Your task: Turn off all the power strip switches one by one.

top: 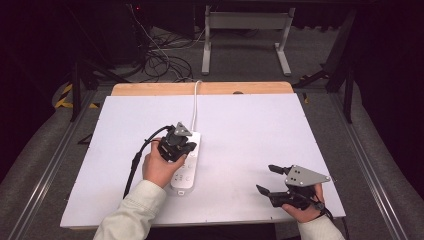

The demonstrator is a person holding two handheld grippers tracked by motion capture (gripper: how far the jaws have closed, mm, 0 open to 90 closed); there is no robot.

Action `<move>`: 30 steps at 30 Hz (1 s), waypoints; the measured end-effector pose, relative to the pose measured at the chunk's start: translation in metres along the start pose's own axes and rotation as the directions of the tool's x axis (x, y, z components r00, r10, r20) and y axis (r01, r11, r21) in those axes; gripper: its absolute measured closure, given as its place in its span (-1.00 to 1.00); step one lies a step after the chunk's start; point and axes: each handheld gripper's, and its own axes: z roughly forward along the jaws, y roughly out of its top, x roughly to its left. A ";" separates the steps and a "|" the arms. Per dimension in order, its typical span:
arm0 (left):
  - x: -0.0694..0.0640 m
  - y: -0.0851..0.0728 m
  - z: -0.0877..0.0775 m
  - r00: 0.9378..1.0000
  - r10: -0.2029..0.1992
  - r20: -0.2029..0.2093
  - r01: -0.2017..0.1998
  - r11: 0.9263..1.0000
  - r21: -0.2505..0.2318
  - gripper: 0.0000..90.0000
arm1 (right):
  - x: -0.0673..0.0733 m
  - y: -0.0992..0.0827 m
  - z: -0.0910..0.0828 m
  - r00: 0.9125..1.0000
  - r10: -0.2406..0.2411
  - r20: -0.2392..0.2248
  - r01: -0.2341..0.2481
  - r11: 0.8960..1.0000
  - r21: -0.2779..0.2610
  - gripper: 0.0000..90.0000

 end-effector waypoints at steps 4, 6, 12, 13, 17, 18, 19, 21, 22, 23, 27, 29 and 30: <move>0.001 0.006 -0.002 1.000 0.005 0.003 -0.005 1.000 -0.011 1.00 | -0.001 0.000 0.000 1.000 -0.003 0.002 0.003 1.000 0.000 -0.42; 0.003 0.010 -0.002 1.000 0.016 -0.002 -0.016 1.000 -0.011 1.00 | 0.000 0.000 0.001 1.000 0.002 0.001 -0.002 1.000 0.002 -0.42; 0.017 0.021 0.005 1.000 -0.014 0.004 0.014 1.000 -0.011 1.00 | 0.000 0.000 0.001 1.000 0.003 0.000 -0.003 1.000 0.002 -0.42; 0.019 0.022 0.006 1.000 -0.020 0.009 0.020 1.000 -0.009 1.00 | -0.001 -0.001 0.001 1.000 0.006 0.000 -0.006 1.000 0.002 -0.42; 0.026 0.024 0.016 0.999 -0.033 -0.005 0.033 0.999 0.015 1.00 | -0.001 -0.001 0.001 1.000 0.006 -0.001 -0.006 1.000 0.004 -0.42; 0.027 0.025 0.019 0.999 -0.030 -0.013 0.030 0.999 0.031 1.00 | -0.001 -0.001 0.001 1.000 0.006 -0.001 -0.006 1.000 0.003 -0.42; 0.029 0.025 0.022 0.999 -0.029 -0.023 0.030 0.999 0.043 1.00 | -0.001 -0.001 0.001 1.000 0.007 -0.002 -0.007 1.000 0.002 -0.42; 0.031 0.025 0.026 0.999 -0.027 -0.027 0.028 0.998 0.057 1.00 | -0.001 -0.001 0.001 1.000 0.006 -0.001 -0.006 1.000 0.003 -0.42; 0.032 0.025 0.028 0.999 -0.024 -0.031 0.025 0.998 0.064 1.00 | -0.001 -0.001 0.001 1.000 0.006 -0.001 -0.006 1.000 0.004 -0.42; 0.032 0.025 0.030 0.999 -0.023 -0.032 0.025 0.997 0.067 1.00 | -0.001 -0.001 0.001 1.000 0.007 -0.001 -0.006 1.000 0.005 -0.42; 0.035 0.025 0.035 0.999 -0.028 -0.028 0.030 0.997 0.074 1.00 | -0.001 -0.001 0.002 1.000 0.006 -0.003 -0.006 1.000 0.006 -0.42; 0.037 0.024 0.038 0.999 -0.040 -0.009 0.040 0.997 0.071 1.00 | -0.001 -0.001 0.002 1.000 0.007 -0.002 -0.007 1.000 0.007 -0.42; 0.037 0.023 0.039 0.999 -0.047 -0.002 0.047 0.996 0.073 1.00 | -0.001 -0.001 0.002 1.000 0.007 -0.002 -0.007 1.000 0.007 -0.42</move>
